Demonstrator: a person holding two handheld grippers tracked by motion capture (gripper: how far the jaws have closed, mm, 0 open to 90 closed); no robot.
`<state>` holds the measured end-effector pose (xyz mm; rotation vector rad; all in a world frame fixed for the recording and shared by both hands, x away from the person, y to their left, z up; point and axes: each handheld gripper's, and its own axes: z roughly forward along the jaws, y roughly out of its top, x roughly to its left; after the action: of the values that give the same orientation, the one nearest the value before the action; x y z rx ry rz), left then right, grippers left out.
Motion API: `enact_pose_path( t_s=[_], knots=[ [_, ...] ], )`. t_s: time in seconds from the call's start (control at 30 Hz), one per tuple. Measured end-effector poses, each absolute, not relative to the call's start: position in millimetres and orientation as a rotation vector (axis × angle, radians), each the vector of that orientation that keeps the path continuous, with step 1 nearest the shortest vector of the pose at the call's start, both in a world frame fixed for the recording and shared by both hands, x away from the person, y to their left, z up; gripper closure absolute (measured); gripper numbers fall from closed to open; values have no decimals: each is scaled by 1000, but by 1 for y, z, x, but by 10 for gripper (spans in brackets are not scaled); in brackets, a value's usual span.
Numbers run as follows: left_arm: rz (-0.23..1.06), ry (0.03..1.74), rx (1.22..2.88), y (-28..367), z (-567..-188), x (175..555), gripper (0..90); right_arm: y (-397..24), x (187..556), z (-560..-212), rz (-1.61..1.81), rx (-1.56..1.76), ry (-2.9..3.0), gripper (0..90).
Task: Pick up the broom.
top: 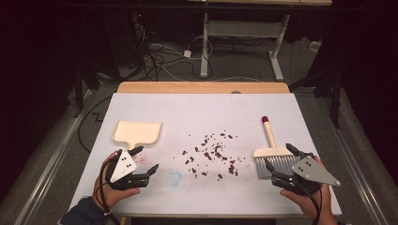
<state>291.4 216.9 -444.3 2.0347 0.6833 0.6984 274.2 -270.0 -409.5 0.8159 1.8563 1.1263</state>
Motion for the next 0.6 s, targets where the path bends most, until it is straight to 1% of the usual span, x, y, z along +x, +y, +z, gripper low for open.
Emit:
enact_pose_path(
  t_s=[0.1, 0.17, 0.2, 0.27, 0.33, 0.4, 0.47, 0.53, 0.6],
  knots=[
    [689, 676, 2058, 213, -447, 295, 220, -272, 275, -412, 1117, 840, 1850, 210],
    [685, 669, 2064, 211, -448, 296, 221, -272, 276, -414, 1093, 844, 1856, 249],
    [688, 666, 2068, 210, -448, 296, 221, -271, 276, -413, 1065, 837, 1856, 255],
    [685, 663, 2074, 209, -449, 296, 221, -269, 278, -409, 1003, 810, 1834, 255],
    [690, 668, 2093, 209, -450, 296, 221, -269, 284, -401, 1022, 813, 1817, 268],
    [685, 681, 2095, 209, -451, 296, 221, -269, 295, -393, 995, 846, 1827, 279],
    [684, 685, 2096, 209, -451, 295, 221, -268, 311, -386, 969, 893, 1856, 311],
    [687, 680, 2111, 210, -452, 295, 223, -267, 330, -379, 930, 941, 1922, 383],
    [676, 689, 2111, 209, -453, 296, 224, -264, 353, -376, 854, 1012, 2021, 384]
  ],
)
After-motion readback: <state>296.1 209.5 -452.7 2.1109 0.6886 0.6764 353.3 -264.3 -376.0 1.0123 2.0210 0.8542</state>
